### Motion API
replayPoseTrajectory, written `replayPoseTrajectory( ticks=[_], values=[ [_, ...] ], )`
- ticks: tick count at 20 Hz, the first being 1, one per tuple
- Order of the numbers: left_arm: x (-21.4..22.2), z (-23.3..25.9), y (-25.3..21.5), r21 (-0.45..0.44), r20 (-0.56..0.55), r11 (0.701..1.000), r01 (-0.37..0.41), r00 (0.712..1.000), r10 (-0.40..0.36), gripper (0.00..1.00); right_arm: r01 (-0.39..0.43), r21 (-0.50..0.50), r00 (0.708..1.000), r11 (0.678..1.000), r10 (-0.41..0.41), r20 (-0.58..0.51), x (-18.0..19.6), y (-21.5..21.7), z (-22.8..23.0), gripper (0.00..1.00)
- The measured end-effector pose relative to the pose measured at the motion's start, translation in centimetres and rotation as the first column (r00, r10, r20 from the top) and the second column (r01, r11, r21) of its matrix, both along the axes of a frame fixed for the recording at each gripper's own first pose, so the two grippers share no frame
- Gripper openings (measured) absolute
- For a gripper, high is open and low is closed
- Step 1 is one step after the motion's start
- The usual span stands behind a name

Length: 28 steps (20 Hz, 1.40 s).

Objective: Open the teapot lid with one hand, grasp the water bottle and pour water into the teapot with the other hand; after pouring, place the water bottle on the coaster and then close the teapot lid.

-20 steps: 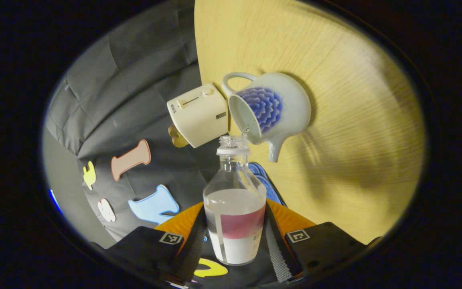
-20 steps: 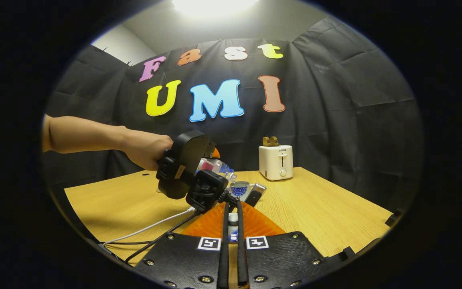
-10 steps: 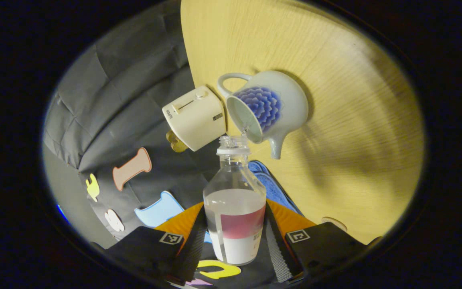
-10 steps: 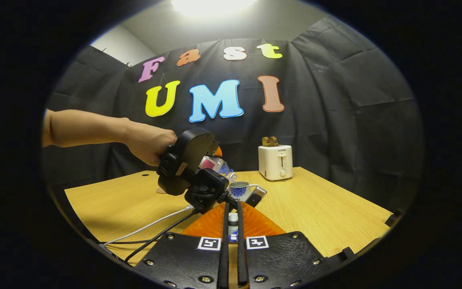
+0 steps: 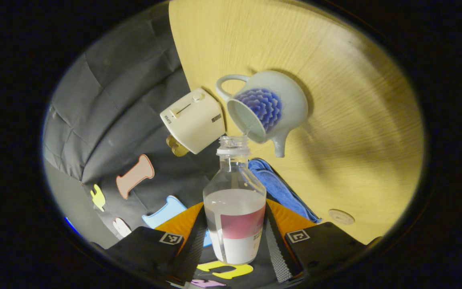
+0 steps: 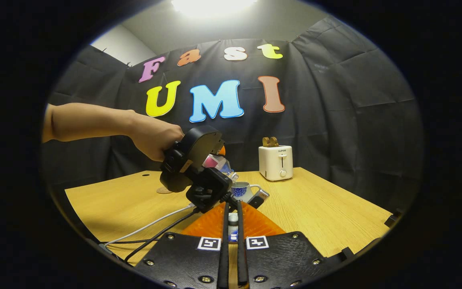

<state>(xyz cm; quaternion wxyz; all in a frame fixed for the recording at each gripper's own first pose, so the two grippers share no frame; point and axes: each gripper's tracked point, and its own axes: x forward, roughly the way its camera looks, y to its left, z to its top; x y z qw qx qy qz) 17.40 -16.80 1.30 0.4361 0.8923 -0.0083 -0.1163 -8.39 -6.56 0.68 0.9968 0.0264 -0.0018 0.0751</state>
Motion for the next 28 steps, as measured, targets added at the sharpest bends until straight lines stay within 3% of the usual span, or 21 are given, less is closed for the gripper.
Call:
replayPoseTrajectory(
  ticks=[9,15,19,22,23,28],
  values=[
    [0.4,0.0,0.0,-0.035,0.001,0.999,0.020,1.000,-0.020,0.85,0.007,-0.006,1.000,1.000,-0.007,0.023,0.0,-0.1,0.8,0.08],
    [0.8,-1.2,0.0,-0.172,-0.030,0.984,0.039,0.999,-0.045,0.85,0.016,0.003,0.999,1.000,-0.017,0.050,-0.2,-0.5,1.5,0.08],
    [0.7,-2.0,0.2,-0.308,-0.060,0.951,0.038,0.996,-0.059,0.85,0.022,0.004,0.997,1.000,-0.022,0.067,-0.2,-0.5,2.2,0.08],
    [1.0,-2.7,1.0,-0.407,-0.100,0.913,-0.003,0.994,-0.041,0.78,0.026,0.008,0.996,1.000,-0.027,0.085,-0.4,-0.7,2.9,0.08],
    [0.9,-2.8,1.7,-0.440,-0.106,0.898,-0.018,0.994,-0.032,0.85,0.026,0.009,0.995,1.000,-0.027,0.094,-0.5,-0.7,3.2,0.08],
    [1.0,-3.2,2.9,-0.613,-0.130,0.788,-0.057,0.991,-0.029,0.85,0.031,0.003,0.992,1.000,-0.031,0.120,-0.6,-0.7,4.2,0.08]
  ],
)
